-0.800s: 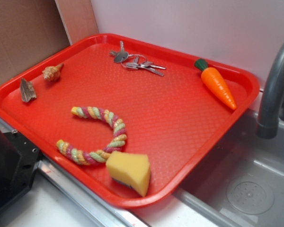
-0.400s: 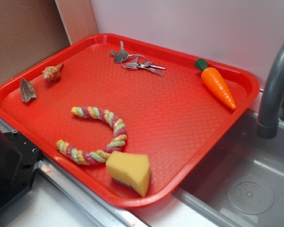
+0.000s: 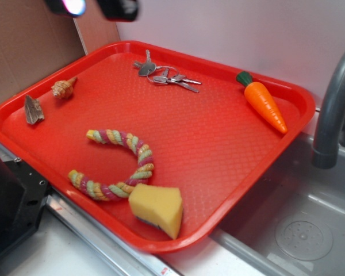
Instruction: Grab the carrot.
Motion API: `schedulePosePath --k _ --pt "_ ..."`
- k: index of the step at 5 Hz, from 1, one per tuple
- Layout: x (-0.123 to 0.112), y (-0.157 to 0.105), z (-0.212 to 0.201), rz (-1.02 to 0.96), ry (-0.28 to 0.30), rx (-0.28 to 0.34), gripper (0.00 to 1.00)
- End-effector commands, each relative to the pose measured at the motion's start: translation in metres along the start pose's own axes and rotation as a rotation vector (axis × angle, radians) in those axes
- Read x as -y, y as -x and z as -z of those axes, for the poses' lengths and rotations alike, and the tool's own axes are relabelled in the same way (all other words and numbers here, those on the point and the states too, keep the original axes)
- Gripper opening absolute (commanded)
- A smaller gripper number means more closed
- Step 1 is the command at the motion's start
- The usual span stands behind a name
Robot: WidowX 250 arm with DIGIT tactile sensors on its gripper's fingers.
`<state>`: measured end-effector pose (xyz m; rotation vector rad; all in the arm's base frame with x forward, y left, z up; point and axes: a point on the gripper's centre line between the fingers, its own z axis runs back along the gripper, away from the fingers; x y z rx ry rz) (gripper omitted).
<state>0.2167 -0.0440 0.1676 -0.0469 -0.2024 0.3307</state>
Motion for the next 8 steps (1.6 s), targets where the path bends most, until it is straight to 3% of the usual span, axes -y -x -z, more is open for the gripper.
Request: schedulePosePath --k 1,3,4,5,6,7,8 --pt "0.002 -0.007 -0.008 -0.01 0.025 0.039 1.0" --pt "0.002 -0.007 -0.008 -0.01 0.025 0.039 1.0" --pt "0.035 -0.025 0.034 -0.082 0.02 0.007 1.0" --pt "0.052 -0.036 0.064 -0.184 0.011 0.071 1.0" --pt "0.064 -0.029 0.085 -0.155 0.017 0.068 1.0" --pt "0.067 -0.067 0.106 -0.13 0.059 0.067 1.0" --pt "0.077 -0.095 0.113 -0.078 0.031 0.094 1.0"
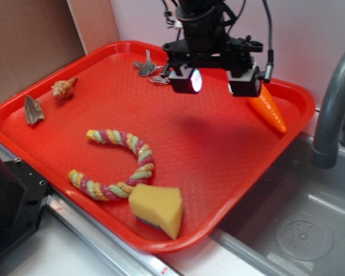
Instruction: Grab the carrot.
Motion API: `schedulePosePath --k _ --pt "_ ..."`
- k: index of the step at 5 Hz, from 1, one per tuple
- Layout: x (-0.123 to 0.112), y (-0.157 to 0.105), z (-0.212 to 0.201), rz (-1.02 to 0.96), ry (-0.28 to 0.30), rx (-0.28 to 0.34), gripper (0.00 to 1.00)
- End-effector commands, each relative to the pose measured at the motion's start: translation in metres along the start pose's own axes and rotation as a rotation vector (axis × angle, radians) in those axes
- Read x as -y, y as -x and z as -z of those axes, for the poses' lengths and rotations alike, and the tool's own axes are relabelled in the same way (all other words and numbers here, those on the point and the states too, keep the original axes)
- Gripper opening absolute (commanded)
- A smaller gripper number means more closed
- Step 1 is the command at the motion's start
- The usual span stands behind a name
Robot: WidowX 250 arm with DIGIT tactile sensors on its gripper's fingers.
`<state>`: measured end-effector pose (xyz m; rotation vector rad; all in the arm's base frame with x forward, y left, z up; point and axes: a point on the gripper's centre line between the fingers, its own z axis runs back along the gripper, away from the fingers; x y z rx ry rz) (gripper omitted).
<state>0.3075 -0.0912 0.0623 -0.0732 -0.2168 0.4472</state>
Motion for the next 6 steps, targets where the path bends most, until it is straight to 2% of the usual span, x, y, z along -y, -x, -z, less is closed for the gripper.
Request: schedulePosePath --k 1,2,3,4,5,6 --pt "0.03 -0.075 -0.008 0.05 0.05 0.102 1.0" --pt "0.031 -0.081 -0.002 0.06 0.044 0.067 1.0" --pt "0.04 -0.024 -0.011 0.06 0.004 0.017 1.0" --pt "0.024 0.017 -0.033 0.007 -0.022 0.001 1.0" --pt "0.028 0.025 -0.037 -0.06 -0.067 0.066 1.0" --pt "0.028 0.015 -0.03 -0.138 -0.009 0.113 1.0"
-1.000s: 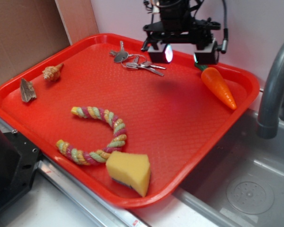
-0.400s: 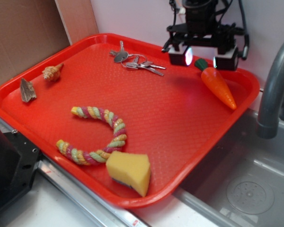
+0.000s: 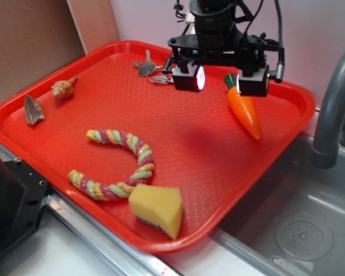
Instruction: Grab the carrot.
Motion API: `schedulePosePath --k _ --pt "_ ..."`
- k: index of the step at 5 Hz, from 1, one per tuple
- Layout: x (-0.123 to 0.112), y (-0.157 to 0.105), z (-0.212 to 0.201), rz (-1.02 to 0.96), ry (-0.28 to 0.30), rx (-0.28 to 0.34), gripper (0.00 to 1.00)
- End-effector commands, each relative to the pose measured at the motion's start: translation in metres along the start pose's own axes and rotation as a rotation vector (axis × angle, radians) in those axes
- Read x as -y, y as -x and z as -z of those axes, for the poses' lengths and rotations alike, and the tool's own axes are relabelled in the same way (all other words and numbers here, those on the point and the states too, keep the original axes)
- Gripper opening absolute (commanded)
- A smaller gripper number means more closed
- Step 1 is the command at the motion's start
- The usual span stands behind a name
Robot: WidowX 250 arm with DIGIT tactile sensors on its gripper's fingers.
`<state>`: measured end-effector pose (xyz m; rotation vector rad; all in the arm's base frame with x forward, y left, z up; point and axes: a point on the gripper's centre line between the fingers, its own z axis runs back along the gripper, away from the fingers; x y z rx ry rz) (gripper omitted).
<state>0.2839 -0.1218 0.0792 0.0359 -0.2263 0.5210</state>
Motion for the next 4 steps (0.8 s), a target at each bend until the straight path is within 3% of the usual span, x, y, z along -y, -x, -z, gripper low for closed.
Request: schedulePosePath --k 1,2,4 --pt "-0.004 -0.022 -0.008 -0.178 0.14 0.034 1.0" --pt "-0.002 -0.03 0.004 -0.167 0.242 -0.003 1.0" --pt "0.022 -0.041 0.024 -0.083 0.171 -0.031 1.0"
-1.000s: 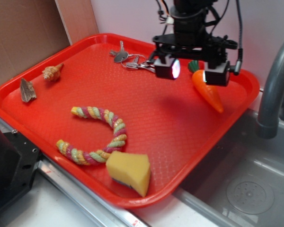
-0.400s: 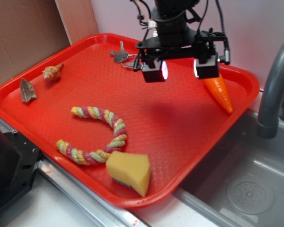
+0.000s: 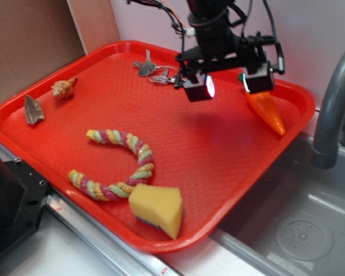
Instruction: Grab the carrot.
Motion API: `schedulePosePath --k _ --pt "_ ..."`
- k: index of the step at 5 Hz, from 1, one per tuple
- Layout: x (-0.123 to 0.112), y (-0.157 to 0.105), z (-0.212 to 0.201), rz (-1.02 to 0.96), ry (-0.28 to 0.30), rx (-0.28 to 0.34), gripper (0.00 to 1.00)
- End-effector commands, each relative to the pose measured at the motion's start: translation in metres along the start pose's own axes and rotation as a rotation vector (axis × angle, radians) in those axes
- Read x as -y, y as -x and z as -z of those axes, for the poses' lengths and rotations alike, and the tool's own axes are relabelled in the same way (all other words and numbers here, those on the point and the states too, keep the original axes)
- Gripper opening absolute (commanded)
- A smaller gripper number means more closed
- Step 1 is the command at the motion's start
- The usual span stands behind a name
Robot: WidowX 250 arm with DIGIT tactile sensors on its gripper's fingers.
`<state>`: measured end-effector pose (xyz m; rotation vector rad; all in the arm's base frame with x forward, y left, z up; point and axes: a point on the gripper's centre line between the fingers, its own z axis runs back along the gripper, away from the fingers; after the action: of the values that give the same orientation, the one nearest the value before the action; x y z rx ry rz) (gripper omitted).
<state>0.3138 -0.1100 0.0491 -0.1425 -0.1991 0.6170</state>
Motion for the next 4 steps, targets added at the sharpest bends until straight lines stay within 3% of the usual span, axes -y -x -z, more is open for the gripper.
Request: schedulePosePath --k 1,2,3,4 --pt "0.029 -0.015 0.001 0.11 -0.053 0.037 1.0" --pt "0.027 -0.016 0.006 0.109 -0.061 0.004 1.0" --pt "0.019 -0.014 0.017 0.105 -0.072 -0.108 1.0" --pt "0.001 -0.003 0.016 0.183 -0.021 -0.22 0.0"
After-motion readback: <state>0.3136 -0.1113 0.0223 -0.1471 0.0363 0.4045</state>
